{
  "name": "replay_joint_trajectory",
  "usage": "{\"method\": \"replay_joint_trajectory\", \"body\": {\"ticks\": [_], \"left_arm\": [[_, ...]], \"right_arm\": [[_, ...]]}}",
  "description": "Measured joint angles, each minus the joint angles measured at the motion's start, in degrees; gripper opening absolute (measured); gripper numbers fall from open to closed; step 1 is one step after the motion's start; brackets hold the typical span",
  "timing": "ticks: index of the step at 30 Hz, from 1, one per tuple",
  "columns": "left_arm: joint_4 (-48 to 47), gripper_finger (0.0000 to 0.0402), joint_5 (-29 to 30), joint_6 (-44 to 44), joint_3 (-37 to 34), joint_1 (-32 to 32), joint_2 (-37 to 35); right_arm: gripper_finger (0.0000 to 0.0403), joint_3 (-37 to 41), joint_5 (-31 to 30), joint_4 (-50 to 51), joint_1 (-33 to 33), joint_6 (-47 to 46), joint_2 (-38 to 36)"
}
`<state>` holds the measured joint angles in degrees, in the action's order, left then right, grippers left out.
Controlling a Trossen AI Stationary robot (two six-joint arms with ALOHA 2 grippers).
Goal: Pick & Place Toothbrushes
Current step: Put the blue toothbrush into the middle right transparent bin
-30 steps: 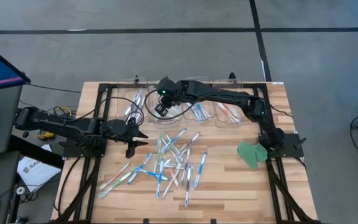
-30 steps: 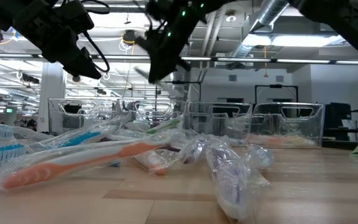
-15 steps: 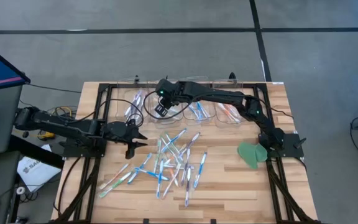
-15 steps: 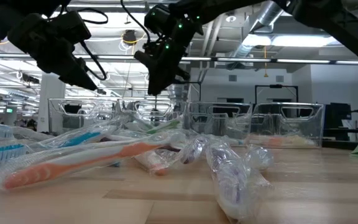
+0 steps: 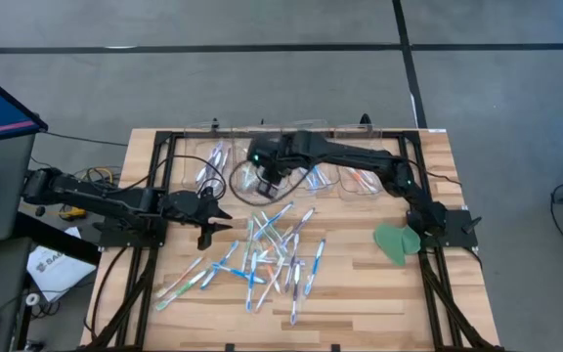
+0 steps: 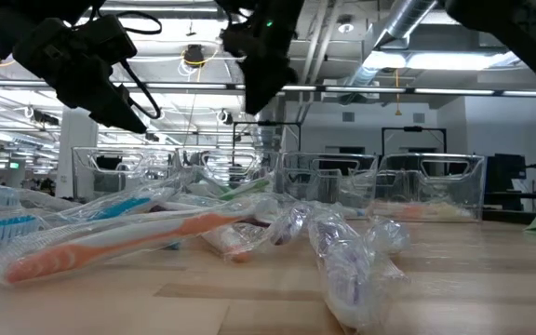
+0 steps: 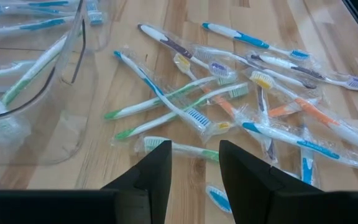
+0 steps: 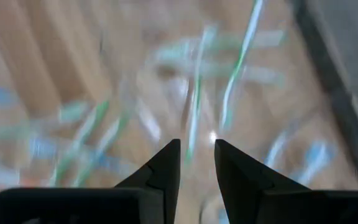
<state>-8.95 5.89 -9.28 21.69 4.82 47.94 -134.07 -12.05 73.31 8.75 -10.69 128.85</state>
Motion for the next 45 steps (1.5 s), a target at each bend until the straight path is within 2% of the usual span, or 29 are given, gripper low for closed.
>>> {"method": "replay_joint_trajectory", "body": {"ticks": [8,10,15,20,26,30,36,40,45], "left_arm": [[-0.02,0.0126,-0.43,0.0,0.0,0.0,0.0],[-0.02,0.0126,-1.86,-0.04,0.0,0.0,0.0],[-0.06,0.0133,-4.31,1.56,0.0,0.09,0.0],[-0.18,0.0169,-4.4,1.6,0.02,0.09,0.0],[-0.09,0.0209,-7.68,0.42,0.02,0.14,0.0],[0.04,0.0218,-8.75,1.65,0.04,1.88,0.22],[1.9,0.0212,-8.86,7.72,0.04,10.15,3.19],[3.23,0.0204,-8.81,12.63,0.07,15.38,6.42],[3.2,0.0196,-8.63,13.19,0.07,17.62,10.47]], "right_arm": [[0.0093,-0.06,-5.84,16.86,-8.86,-9.34,-2.18],[0.0093,0.76,-8.33,16.5,-11.76,-11.11,-2.3],[0.0093,0.9,-9.76,16.71,-20.1,-13.46,-3.47],[0.0093,0.97,-12.62,16.72,-28.86,-15.29,-3.25],[0.0093,0.97,-13.76,16.7,-38.39,-15.3,-3.27],[0.0093,0.97,-18.76,16.7,-43.11,-15.29,-3.25],[0.0093,0.97,-25.17,16.36,-45.55,-15.29,-3.25],[0.0093,0.97,-25.94,16.22,-44.75,-15.29,-3.25],[0.0093,0.97,-25.81,16.22,-43.03,-16.24,-3.23]]}}
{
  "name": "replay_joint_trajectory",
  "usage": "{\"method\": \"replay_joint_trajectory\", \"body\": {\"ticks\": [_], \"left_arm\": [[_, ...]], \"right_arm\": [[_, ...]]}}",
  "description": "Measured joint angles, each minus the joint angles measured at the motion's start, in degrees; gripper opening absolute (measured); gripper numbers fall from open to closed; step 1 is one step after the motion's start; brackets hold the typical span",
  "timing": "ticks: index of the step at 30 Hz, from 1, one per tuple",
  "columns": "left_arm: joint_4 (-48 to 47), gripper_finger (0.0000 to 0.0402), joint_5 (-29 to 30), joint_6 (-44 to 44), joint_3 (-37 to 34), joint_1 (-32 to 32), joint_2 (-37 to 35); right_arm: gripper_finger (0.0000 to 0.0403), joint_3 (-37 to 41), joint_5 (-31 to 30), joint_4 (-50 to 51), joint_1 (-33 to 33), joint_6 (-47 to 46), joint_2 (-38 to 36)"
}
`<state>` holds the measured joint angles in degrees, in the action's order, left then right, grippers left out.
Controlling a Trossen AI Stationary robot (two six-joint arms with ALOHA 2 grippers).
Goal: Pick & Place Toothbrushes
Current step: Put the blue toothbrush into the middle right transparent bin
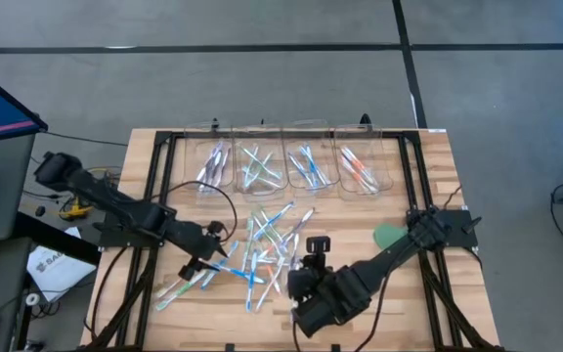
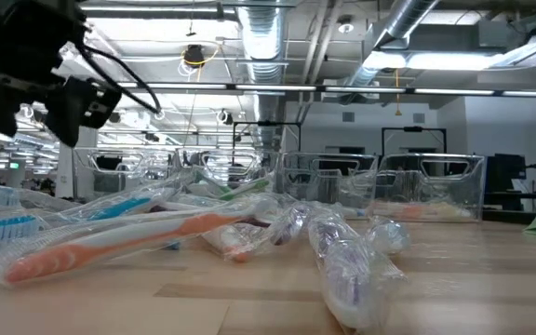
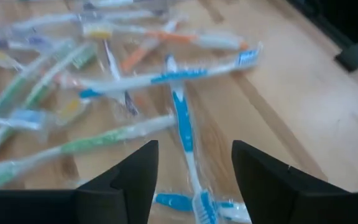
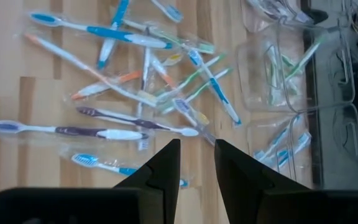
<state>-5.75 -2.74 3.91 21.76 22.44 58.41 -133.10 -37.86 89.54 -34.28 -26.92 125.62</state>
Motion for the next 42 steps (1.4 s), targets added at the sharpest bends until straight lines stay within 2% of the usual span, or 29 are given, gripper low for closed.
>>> {"method": "replay_joint_trajectory", "body": {"ticks": [6,14,21,28,35,42], "left_arm": [[-1.76,0.0188,0.22,-4.0,0.0,0.04,3.76],[-6.47,0.0173,-1.77,-13.07,0.0,0.04,4.23],[-7.57,0.0155,-3.15,-13.31,-0.1,0.02,4.22],[-7.07,0.0132,-3.39,-16.69,-3.21,0.01,4.24],[-6.74,0.009,-4.25,-16.84,-3.23,0.01,4.22],[-6.68,0.0028,-4.68,-16.84,-3.23,-0.01,4.22]], "right_arm": [[0.0093,0.0,0.32,0.01,1.26,-0.12,0.0],[0.0093,0.0,0.46,0.02,1.25,-0.12,0.0],[0.0093,0.0,0.52,0.02,1.25,-0.12,0.0],[0.0093,0.0,0.52,0.02,1.27,-0.12,0.0],[0.0093,0.0,0.52,0.04,1.27,-0.09,0.0],[0.0093,0.0,0.52,0.07,1.21,0.23,0.02]]}}
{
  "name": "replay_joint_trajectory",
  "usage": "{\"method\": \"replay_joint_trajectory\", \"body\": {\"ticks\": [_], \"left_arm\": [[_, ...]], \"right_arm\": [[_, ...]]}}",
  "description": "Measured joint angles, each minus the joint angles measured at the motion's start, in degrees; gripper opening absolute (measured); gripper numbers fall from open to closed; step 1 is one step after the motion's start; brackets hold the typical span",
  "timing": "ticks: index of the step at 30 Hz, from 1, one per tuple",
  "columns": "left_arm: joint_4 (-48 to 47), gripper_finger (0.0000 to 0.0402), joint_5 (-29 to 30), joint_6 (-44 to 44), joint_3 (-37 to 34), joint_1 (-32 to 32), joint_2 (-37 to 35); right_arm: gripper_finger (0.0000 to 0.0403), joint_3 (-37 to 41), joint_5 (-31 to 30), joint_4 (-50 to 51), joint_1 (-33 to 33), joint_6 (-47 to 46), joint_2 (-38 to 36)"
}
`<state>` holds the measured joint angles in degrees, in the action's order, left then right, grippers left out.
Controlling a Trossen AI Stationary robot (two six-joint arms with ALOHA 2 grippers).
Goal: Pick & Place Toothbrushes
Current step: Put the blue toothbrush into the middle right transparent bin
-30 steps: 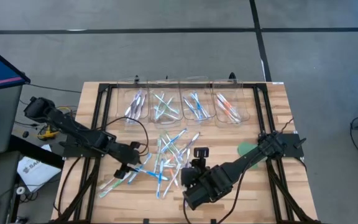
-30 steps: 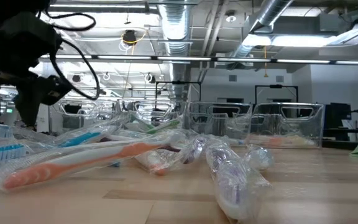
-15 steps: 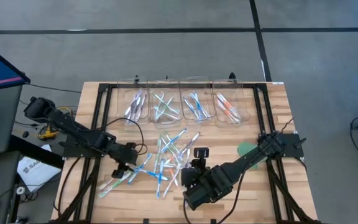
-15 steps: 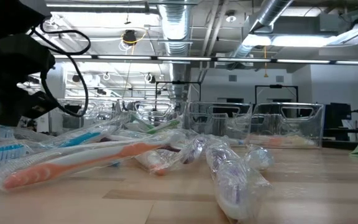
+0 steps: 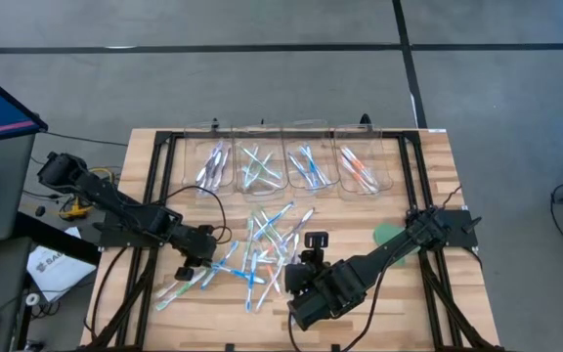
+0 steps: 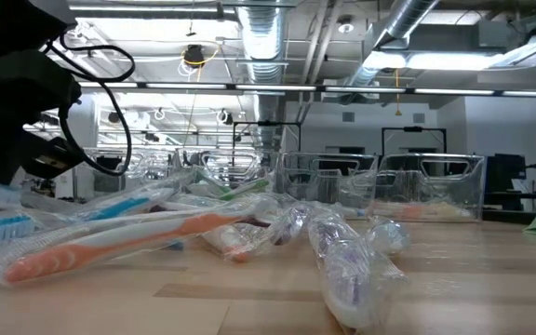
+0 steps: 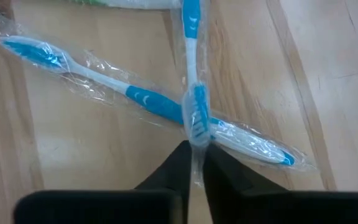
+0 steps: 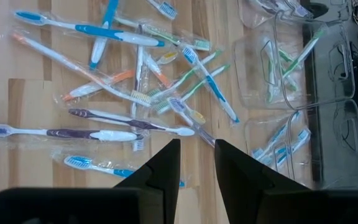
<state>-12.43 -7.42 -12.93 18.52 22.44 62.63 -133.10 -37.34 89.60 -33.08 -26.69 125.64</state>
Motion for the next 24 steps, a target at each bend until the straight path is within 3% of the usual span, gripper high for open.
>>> {"method": "replay_joint_trajectory", "body": {"ticks": [4,12,24], "left_arm": [[0.26,0.0004,0.0,0.28,0.0,0.0,0.0],[0.38,0.0001,0.0,0.39,0.39,0.0,0.0],[-5.91,0.0001,1.6,0.44,4.5,0.0,0.0]], "right_arm": [[0.0093,0.0,0.04,-0.04,-0.35,-0.81,0.02],[0.0093,0.0,0.05,-0.02,-0.64,-3.35,0.04],[0.0093,0.09,0.04,0.39,-0.97,0.16,-0.16]]}}
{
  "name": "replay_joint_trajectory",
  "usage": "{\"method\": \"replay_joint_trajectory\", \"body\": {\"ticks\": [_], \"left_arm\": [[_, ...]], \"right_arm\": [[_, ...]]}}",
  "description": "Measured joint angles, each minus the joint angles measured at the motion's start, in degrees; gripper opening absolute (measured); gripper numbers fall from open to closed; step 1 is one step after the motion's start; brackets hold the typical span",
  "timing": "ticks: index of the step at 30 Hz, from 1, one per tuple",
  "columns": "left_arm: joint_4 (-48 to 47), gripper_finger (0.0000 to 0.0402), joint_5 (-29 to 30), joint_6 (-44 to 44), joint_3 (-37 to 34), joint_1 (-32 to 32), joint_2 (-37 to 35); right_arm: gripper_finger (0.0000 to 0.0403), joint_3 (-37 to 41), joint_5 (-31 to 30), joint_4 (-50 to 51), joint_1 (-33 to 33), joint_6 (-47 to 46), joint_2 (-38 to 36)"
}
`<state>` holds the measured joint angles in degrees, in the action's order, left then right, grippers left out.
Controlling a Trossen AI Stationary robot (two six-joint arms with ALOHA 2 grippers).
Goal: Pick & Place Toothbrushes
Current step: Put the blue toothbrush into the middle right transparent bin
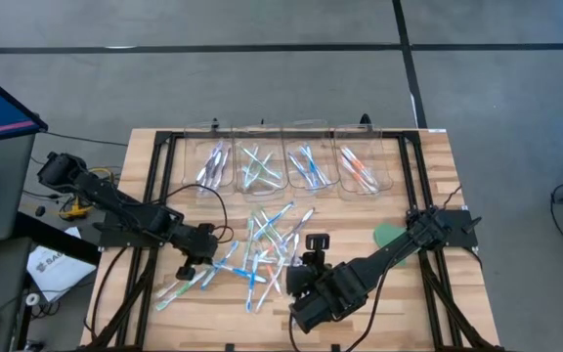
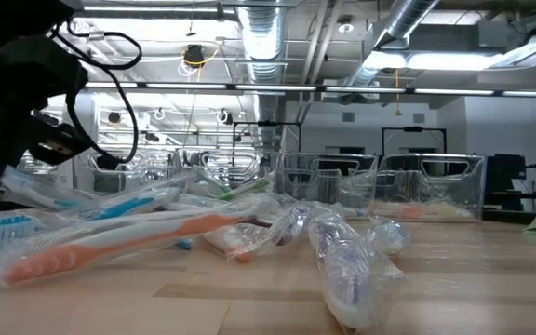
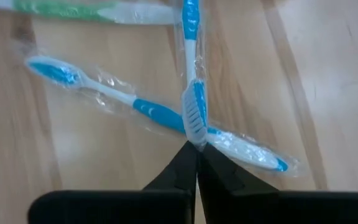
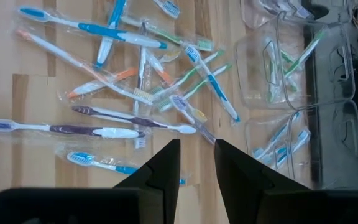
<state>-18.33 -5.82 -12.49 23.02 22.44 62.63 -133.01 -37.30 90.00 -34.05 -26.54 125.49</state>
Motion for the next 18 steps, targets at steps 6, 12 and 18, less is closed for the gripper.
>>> {"method": "replay_joint_trajectory", "body": {"ticks": [6,12,18], "left_arm": [[-3.16,0.0001,6.38,0.04,2.87,0.04,-0.51],[-5.61,0.0,9.67,0.11,4.49,0.29,-3.11],[-7.43,0.0,15.83,-0.15,4.42,2.48,-8.09]], "right_arm": [[0.0093,0.02,-0.07,0.01,-2.2,1.04,-2.44],[0.0093,-0.03,-1.9,0.04,-5.65,2.64,-5.21],[0.0093,-0.11,-7.84,0.0,-11.47,0.23,-10.61]]}}
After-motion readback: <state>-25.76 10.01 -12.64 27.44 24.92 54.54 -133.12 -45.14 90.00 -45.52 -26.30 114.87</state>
